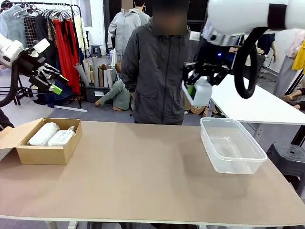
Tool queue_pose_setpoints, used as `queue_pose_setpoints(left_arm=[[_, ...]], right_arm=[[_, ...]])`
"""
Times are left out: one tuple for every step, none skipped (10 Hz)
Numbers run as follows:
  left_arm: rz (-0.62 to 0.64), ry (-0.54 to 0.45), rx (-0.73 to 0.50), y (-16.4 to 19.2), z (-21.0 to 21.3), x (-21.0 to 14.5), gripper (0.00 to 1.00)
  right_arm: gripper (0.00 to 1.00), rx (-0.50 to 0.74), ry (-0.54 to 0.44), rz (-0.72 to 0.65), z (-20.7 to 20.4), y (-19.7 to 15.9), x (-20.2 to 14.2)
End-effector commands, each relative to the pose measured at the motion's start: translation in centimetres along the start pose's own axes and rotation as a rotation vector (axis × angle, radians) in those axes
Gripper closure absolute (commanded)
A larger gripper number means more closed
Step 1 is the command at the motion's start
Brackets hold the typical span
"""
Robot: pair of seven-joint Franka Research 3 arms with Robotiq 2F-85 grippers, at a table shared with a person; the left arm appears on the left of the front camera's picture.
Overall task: Separate and place wrapped and unwrapped clocks.
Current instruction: If the picked Digital clock is wrapped, place it in the Package Box ; if not, place it in the Organizing box.
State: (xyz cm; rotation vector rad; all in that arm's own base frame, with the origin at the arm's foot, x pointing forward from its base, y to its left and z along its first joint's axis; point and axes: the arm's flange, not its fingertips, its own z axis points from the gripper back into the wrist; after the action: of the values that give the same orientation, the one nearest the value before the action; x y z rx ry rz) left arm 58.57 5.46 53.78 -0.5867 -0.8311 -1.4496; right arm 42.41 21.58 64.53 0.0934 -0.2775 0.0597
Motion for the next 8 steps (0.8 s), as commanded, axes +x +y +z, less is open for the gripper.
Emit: queue_pose_setpoints(left_arm=[[-0.013, 0.004, 0.003, -0.2, -0.1, 0.0, 0.0], [-0.013, 0.004, 0.003, -0.2, -0.1, 0.0, 0.0], [-0.013, 0.004, 0.003, -0.2, -0.1, 0.0, 0.0], [-0.013, 0.004, 0.003, -0.2, -0.1, 0.0, 0.0], [-0.013, 0.004, 0.003, -0.2, -0.1, 0.0, 0.0], [-0.013, 0.004, 0.003, -0.2, -0.1, 0.0, 0.0], [-0.013, 0.004, 0.003, -0.2, -0.1, 0.0, 0.0], [-0.013, 0.004, 0.003, -0.2, -0.1, 0.0, 0.0]], right_arm=[[1.0, 0.042, 0.021, -0.028, -1.7, -4.2, -0.7], [1.0, 0.022, 0.011, -0.051, -2.8, -6.4, -0.5], [1.0, -0.002, 0.006, -0.024, -4.0, -8.6, -0.6], [1.0, -0.013, 0.028, 0.013, -4.9, -11.0, -0.7], [1.0, -0.02, 0.037, 0.041, -5.6, -13.1, -0.7], [1.0, -0.035, 0.035, 0.066, -6.6, -14.6, -1.0], [1.0, -0.061, 0.035, 0.076, -7.7, -16.0, -0.9], [1.0, -0.074, 0.011, 0.056, -8.7, -17.0, -0.6]])
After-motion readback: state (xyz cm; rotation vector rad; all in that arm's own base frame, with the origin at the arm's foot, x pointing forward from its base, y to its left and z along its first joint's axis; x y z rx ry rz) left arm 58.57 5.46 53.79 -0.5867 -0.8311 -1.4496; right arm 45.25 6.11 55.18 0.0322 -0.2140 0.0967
